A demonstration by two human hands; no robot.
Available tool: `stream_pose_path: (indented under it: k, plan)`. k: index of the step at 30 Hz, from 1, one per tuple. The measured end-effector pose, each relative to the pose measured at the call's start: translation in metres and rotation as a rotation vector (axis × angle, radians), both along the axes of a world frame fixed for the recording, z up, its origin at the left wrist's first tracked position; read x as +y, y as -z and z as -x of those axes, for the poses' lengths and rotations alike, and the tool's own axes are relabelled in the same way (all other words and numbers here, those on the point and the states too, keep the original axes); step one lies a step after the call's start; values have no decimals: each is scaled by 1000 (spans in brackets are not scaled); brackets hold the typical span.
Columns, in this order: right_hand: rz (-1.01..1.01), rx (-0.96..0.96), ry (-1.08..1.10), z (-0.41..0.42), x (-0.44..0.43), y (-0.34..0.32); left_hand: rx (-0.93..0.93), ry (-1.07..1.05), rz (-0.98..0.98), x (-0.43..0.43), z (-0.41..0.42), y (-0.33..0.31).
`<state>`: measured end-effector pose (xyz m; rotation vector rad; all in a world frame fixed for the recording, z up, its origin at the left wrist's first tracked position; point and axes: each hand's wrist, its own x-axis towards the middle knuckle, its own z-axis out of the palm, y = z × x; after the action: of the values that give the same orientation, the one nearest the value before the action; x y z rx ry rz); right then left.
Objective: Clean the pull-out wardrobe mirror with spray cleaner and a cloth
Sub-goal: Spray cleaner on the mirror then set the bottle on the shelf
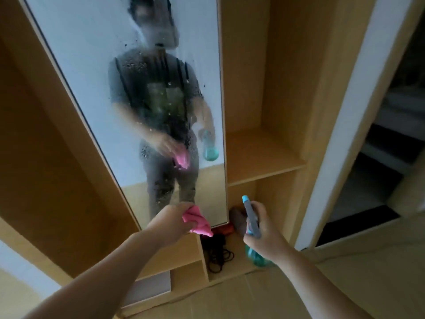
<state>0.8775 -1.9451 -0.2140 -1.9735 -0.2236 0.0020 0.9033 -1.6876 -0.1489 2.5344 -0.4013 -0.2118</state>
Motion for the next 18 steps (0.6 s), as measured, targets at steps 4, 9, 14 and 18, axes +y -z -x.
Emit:
stream_pose_path:
  k: [4,9,14,18]
  plan:
    - [48,-56,25,1,-36,-28,-27,56,34,-47,-11,-10]
    - [146,-221,199,-10,-83,-57,-8,186,123,-100,-27,-26]
    - [81,-247,299,-33,-107,-76,-44,231,129,-127,-58,-27]
    - [2,-237,392,-64,-112,-87,-76,261,140,-146,-93,-31]
